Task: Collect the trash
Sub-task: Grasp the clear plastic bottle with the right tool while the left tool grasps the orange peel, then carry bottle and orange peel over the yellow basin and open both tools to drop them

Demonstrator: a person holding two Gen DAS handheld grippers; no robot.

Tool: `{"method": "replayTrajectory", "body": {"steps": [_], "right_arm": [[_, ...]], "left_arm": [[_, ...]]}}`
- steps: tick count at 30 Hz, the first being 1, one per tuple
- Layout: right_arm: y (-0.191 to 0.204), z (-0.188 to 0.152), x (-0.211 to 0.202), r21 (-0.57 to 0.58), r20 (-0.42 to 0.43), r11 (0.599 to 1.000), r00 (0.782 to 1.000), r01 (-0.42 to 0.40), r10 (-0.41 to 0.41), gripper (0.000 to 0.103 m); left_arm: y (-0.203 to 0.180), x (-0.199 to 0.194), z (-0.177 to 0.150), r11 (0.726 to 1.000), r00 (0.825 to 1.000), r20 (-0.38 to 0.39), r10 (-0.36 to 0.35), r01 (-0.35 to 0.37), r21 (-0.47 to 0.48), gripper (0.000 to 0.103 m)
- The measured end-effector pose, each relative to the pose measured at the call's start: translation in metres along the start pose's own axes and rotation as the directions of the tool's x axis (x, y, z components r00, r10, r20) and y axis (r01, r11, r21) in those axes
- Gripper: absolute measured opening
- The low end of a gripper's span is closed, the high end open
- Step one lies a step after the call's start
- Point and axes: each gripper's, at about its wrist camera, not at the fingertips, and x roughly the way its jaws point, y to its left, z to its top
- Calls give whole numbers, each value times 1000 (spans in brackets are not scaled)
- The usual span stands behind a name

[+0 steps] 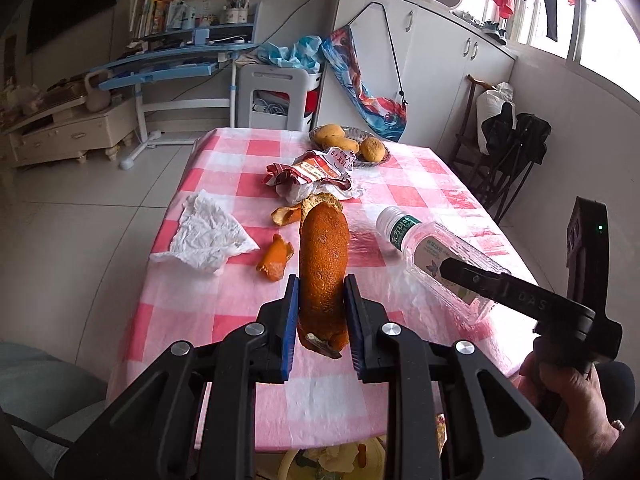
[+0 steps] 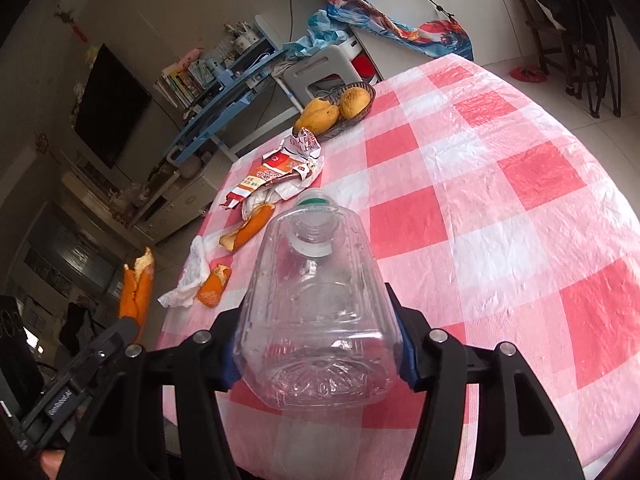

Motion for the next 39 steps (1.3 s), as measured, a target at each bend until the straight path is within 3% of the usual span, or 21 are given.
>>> {"method": "replayTrajectory", "body": {"steps": [4, 7, 12, 18, 31, 39], "right_arm": [[14, -8, 16, -121, -43, 989, 994, 90, -96, 58], [13, -13, 22, -149, -44, 983, 993, 104, -112, 57], [0, -9, 14, -27, -46, 998, 997, -58, 57, 57], [-6, -6, -6, 88, -10, 974, 978, -209, 211, 57], [-9, -19, -35, 159, 22, 946, 958, -284, 284, 57], [7, -48, -60, 99, -46, 952, 955, -288, 294, 57]], "left_arm": [[3, -7, -10, 1000, 1000, -9, -1, 1, -15, 22], [2, -8, -12, 1000, 1000, -8, -2, 2, -10, 22], [2, -13, -12, 1000, 1000, 1, -7, 7, -22, 22], [6, -17, -14, 999, 1000, 5, -13, 13, -42, 21], [18, -30, -25, 996, 1000, 3, -20, 21, -88, 21], [25, -39, -30, 994, 1000, 9, -25, 25, -103, 21]]}}
